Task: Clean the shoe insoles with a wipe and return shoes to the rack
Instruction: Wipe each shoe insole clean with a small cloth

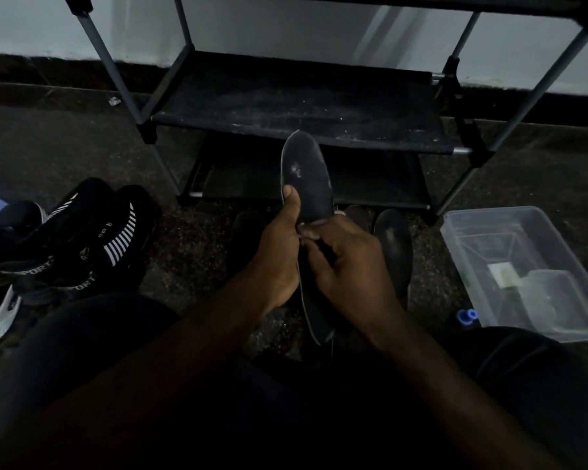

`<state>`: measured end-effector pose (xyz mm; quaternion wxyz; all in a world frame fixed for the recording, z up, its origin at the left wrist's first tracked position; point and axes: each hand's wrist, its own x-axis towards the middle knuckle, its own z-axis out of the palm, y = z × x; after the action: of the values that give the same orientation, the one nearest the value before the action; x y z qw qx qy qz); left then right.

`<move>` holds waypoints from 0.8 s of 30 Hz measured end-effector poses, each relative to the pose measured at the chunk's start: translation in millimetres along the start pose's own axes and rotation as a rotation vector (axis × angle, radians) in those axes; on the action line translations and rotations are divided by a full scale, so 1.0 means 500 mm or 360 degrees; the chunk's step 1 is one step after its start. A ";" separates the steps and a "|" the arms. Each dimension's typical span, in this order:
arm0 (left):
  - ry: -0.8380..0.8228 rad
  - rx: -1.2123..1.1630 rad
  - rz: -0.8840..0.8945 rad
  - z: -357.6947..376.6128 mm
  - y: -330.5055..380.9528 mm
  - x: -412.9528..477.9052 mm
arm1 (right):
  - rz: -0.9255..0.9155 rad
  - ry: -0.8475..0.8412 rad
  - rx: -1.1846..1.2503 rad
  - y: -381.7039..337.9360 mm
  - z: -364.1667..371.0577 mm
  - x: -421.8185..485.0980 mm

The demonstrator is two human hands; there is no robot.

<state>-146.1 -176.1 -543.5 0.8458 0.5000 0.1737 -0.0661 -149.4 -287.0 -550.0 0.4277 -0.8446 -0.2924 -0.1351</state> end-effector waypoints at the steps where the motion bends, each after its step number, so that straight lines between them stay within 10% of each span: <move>1: 0.0009 -0.0012 0.0014 -0.001 0.001 0.000 | -0.0020 -0.0003 -0.0017 0.008 -0.003 0.005; 24: -0.0025 -0.0139 0.0020 0.011 0.000 -0.002 | 0.0046 0.0074 0.0009 0.032 -0.015 0.022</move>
<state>-145.9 -180.8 -540.8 0.8686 0.4631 0.1667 -0.0569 -130.7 -296.4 -550.6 0.4388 -0.8441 -0.2704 -0.1475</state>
